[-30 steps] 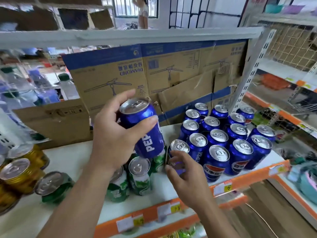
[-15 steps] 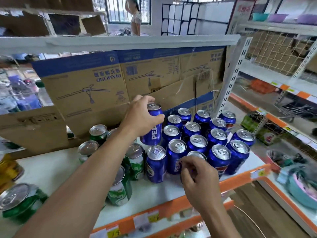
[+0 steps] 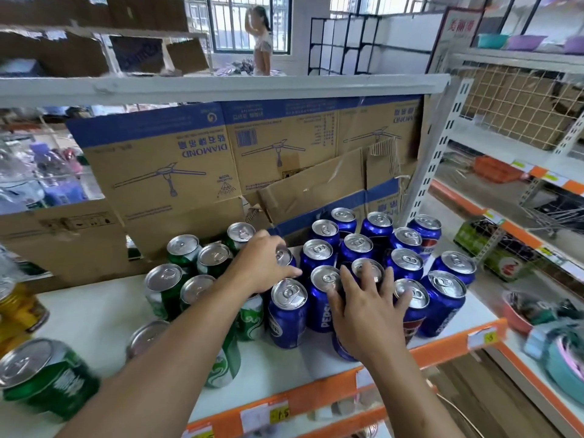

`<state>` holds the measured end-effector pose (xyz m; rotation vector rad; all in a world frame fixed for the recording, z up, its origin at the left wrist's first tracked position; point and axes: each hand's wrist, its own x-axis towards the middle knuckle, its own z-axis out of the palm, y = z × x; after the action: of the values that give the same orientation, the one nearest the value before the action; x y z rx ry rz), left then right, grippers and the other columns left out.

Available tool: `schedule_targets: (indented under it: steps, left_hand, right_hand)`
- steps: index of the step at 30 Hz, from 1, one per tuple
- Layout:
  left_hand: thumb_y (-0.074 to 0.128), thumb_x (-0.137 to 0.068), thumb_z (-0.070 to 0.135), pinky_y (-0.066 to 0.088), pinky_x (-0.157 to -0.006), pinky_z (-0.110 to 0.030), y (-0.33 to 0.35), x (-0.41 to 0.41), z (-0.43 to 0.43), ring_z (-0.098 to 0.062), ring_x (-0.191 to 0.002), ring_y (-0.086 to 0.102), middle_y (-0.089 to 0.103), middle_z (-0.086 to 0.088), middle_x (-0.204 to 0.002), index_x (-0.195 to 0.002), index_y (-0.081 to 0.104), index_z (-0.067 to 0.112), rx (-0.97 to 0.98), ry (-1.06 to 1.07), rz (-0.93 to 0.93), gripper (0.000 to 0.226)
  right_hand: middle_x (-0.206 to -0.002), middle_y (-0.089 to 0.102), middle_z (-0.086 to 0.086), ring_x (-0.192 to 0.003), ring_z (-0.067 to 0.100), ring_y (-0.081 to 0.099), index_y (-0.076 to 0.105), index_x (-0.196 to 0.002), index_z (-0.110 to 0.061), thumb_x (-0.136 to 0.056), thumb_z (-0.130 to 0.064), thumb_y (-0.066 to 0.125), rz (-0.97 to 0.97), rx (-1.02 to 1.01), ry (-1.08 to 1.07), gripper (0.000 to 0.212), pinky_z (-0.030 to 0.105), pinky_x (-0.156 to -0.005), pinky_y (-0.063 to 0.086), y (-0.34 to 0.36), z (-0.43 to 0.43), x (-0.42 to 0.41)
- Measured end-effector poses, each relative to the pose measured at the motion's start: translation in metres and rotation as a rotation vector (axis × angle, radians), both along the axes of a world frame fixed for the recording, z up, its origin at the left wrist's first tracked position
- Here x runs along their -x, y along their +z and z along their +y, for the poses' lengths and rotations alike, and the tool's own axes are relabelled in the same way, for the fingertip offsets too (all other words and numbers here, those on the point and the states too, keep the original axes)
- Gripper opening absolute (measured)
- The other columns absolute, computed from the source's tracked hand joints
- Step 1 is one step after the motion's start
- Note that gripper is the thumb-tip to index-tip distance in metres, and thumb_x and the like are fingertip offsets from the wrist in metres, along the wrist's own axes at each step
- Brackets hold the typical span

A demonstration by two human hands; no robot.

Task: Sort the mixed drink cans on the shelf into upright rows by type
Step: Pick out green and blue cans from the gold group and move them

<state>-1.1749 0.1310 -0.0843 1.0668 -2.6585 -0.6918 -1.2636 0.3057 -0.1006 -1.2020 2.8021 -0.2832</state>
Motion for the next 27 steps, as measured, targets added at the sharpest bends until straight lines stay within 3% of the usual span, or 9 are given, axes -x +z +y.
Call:
schedule_targets:
  steps: [3,6,8,13,19,27]
  left_hand:
    - [0.062,-0.084,0.057,0.042,-0.091,-0.032,0.004,0.000,0.001,-0.019,-0.116,0.050,0.049,-0.001,-0.128,-0.135,0.052,0.022,0.019,-0.052,-0.077,0.063]
    - [0.046,-0.094,0.051,0.044,-0.095,-0.040,0.007,-0.008,0.006,-0.024,-0.118,0.052,0.055,-0.004,-0.127,-0.132,0.054,0.020,0.066,-0.046,-0.094,0.050]
    - [0.046,-0.096,0.044,0.046,-0.093,-0.041,0.008,-0.020,0.012,-0.026,-0.116,0.054,0.058,-0.005,-0.123,-0.130,0.054,0.019,0.109,-0.043,-0.104,0.044]
    - [0.047,-0.095,0.044,0.038,-0.104,-0.039,0.019,-0.070,0.023,-0.021,-0.130,0.044,0.044,0.003,-0.146,-0.145,0.039,0.029,0.162,0.058,-0.108,0.052]
    - [0.040,-0.095,0.054,0.023,-0.115,-0.045,0.030,-0.184,0.039,-0.019,-0.139,0.031,0.032,0.005,-0.153,-0.147,0.030,0.037,0.279,0.400,-0.176,0.056]
    - [0.034,-0.093,0.062,0.011,-0.119,-0.041,0.022,-0.346,0.076,-0.018,-0.147,0.008,0.008,0.007,-0.161,-0.151,0.013,0.041,0.228,0.775,-0.223,0.065]
  right_hand:
    - [-0.162,0.000,0.003,-0.148,0.036,-0.007,0.008,-0.154,-0.032,-0.100,-0.055,0.013,0.024,-0.053,0.014,0.058,0.062,-0.113,0.003,-0.003,0.000,0.000]
    - [-0.163,-0.003,0.004,-0.148,0.036,-0.008,0.005,-0.154,-0.032,-0.099,-0.058,0.012,0.011,-0.070,0.021,0.062,0.062,-0.113,0.004,-0.002,0.001,0.000]
    - [-0.163,-0.002,0.004,-0.147,0.038,-0.010,0.004,-0.154,-0.032,-0.098,-0.059,0.013,-0.016,-0.073,0.023,0.062,0.064,-0.112,0.004,0.001,0.001,-0.002]
    - [-0.163,0.001,0.004,-0.147,0.038,-0.012,0.006,-0.153,-0.034,-0.100,-0.054,0.019,-0.053,0.036,0.134,0.059,0.066,-0.112,0.002,0.017,-0.010,-0.029]
    - [-0.161,0.007,0.003,-0.147,0.038,-0.007,0.011,-0.152,-0.034,-0.098,-0.056,0.022,-0.043,0.073,0.451,0.059,0.064,-0.113,0.006,0.029,-0.047,-0.091]
    - [-0.162,0.003,0.003,-0.147,0.037,-0.009,0.013,-0.151,-0.034,-0.096,-0.061,0.021,-0.062,-0.007,0.812,0.062,0.063,-0.114,0.001,0.036,-0.102,-0.223]
